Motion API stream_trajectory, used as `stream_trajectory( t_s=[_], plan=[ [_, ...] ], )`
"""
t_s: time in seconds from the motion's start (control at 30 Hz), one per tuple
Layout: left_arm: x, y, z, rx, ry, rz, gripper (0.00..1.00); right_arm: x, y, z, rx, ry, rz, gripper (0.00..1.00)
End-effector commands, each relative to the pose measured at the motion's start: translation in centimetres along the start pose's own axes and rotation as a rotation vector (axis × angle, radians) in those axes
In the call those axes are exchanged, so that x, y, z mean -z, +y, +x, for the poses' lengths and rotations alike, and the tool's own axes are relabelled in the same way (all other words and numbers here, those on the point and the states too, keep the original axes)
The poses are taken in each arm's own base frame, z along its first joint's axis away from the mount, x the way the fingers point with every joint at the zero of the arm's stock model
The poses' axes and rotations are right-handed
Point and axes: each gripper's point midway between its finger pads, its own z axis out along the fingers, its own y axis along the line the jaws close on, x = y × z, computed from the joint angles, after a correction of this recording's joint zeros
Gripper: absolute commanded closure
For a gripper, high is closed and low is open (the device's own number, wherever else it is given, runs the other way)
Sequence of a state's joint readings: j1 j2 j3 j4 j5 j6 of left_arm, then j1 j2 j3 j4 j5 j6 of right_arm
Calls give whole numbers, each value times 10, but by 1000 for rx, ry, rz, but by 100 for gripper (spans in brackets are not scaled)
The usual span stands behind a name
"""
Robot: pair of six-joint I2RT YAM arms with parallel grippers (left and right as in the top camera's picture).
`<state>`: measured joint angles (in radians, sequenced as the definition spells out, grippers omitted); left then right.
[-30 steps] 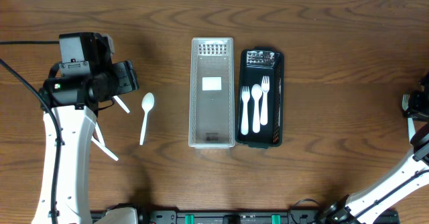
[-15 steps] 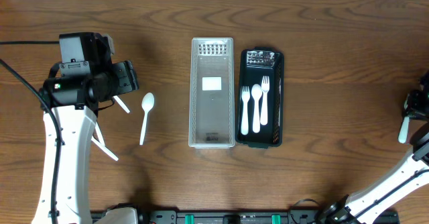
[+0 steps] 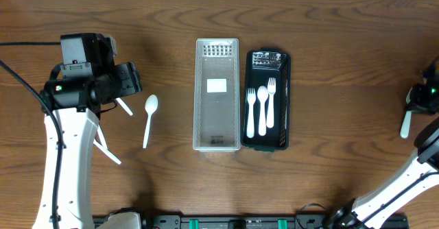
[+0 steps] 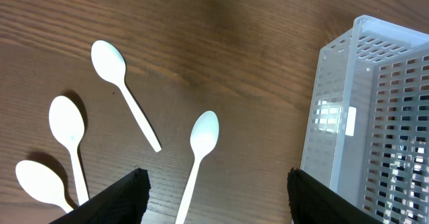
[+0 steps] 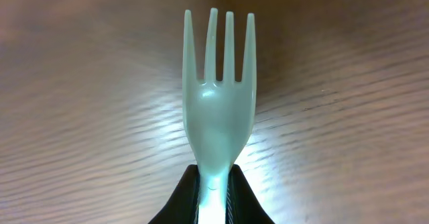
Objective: Pack container
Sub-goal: 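Carry the fork into the black caddy and release it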
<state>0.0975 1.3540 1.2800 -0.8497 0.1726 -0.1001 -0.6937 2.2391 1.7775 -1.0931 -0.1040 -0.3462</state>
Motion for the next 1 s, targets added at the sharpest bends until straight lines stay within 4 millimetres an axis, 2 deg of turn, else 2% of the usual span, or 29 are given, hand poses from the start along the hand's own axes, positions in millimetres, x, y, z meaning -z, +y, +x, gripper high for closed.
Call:
stream_trajectory(
  t_s=[0.0,0.1,0.2,0.27,0.37,0.47,0.6,0.7,0.77,0.97],
  plan=[
    [5,1,-6,-13,-19,-7,32,79,43,-27,10,-205,-15,99],
    [5,1,-6,-13,-19,-7,32,125,85,-33,0,-311,-43,99],
    [5,1,-6,-13,-19,-7,31,169,143,-28,98,-398,-60,99],
    [5,1,-6,-13,-18,-8,31,194,191,-18,205,-448,-83,99],
    [5,1,-4,-13,-13,-9,31,218,252,1,278,-501,-104,99],
    [5,1,-4,-13,-12,-9,31,225,301,20,296,-515,-112,99],
    [5,1,-4,-12,-10,-9,31,213,357,44,312,-473,-157,99],
    [5,1,-3,-12,-8,-10,31,191,388,59,312,-404,-179,99],
    [5,1,-3,-12,-6,-9,31,170,400,68,305,-338,-169,99],
    [5,2,-1,-12,0,-11,31,95,415,94,336,-114,-68,99]
  ],
)
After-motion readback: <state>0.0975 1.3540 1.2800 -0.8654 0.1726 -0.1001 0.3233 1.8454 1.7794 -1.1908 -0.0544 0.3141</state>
